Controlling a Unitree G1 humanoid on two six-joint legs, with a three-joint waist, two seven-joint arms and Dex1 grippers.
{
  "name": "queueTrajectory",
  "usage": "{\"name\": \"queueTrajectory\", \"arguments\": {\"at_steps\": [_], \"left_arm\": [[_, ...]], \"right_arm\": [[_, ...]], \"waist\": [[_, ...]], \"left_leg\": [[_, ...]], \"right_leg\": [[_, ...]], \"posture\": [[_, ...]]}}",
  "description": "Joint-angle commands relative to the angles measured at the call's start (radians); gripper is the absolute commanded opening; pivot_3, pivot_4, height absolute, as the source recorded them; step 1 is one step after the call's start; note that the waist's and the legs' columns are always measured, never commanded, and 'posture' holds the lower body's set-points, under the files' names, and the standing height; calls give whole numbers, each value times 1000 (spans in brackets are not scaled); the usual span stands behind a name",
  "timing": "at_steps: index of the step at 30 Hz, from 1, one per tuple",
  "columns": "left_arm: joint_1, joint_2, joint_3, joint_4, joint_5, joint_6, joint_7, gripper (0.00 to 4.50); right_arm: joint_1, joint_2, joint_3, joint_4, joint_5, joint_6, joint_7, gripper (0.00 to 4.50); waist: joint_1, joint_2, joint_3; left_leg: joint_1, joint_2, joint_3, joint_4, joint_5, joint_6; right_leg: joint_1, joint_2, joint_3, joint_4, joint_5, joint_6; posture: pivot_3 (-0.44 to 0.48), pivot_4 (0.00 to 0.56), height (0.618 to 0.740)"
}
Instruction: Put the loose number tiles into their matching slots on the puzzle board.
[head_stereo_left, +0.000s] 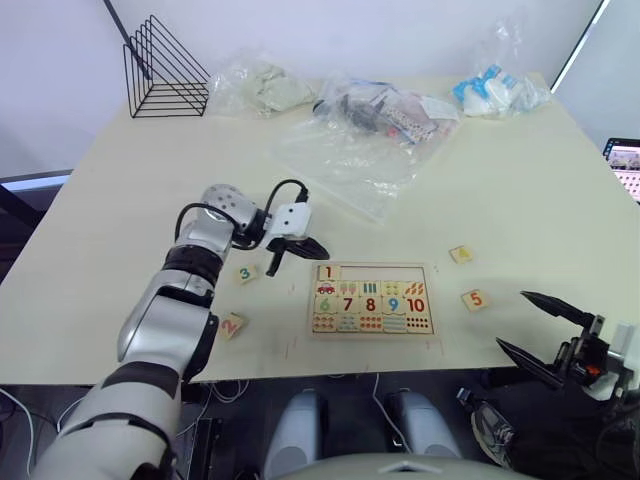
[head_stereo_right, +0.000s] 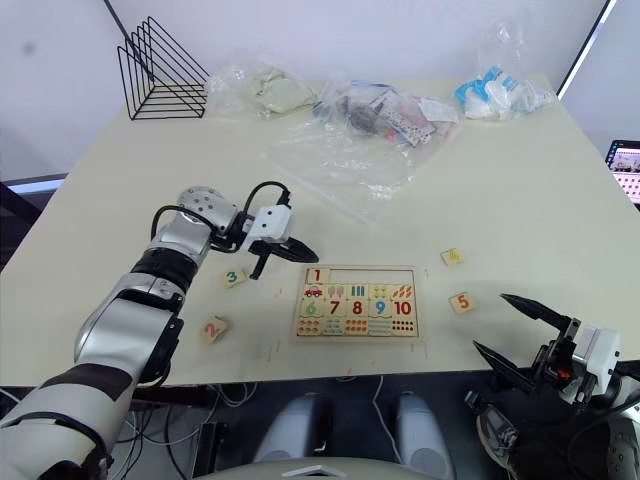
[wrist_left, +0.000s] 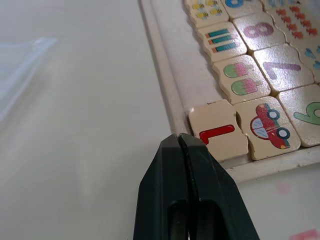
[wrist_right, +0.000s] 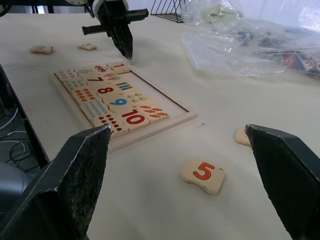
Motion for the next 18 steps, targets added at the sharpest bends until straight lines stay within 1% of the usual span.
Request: {"name": "queueTrajectory", "arguments": {"at_steps": [1, 5, 10, 17, 18], "left_arm": [[30, 33, 58, -83, -65, 56, -12, 38], [94, 68, 108, -178, -114, 127, 14, 38], [218, 125, 212, -316, -194, 229, 105, 38], [425, 194, 342, -500, -262, 349, 256, 38], [456, 201, 358, -525, -271, 360, 273, 272]], "right_arm": [[-1, -11, -14, -6, 17, -5, 11, 4500], [-3, -19, -20, 2, 24, 0, 23, 4500], [-9, -34, -35, 20, 36, 10, 38, 4500], [-7, -54, -59, 38, 51, 32, 41, 4500], [-6, -57, -61, 42, 51, 33, 44, 4500]], "waist": [[0, 0, 0], [0, 0, 0], [-1, 0, 0], [1, 0, 0], [2, 0, 0]], "left_leg": [[0, 0, 0, 0, 0, 0], [0, 0, 0, 0, 0, 0], [1, 1, 0, 0, 0, 0], [2, 2, -2, 0, 0, 0], [2, 2, -2, 0, 0, 0]], "right_leg": [[0, 0, 0, 0, 0, 0], [0, 0, 0, 0, 0, 0], [0, 0, 0, 1, 0, 0], [0, -1, 1, 1, 0, 0], [0, -1, 1, 1, 0, 0]], "posture": [[0, 150, 740], [0, 150, 740], [0, 150, 740], [0, 150, 740], [0, 150, 740]]}}
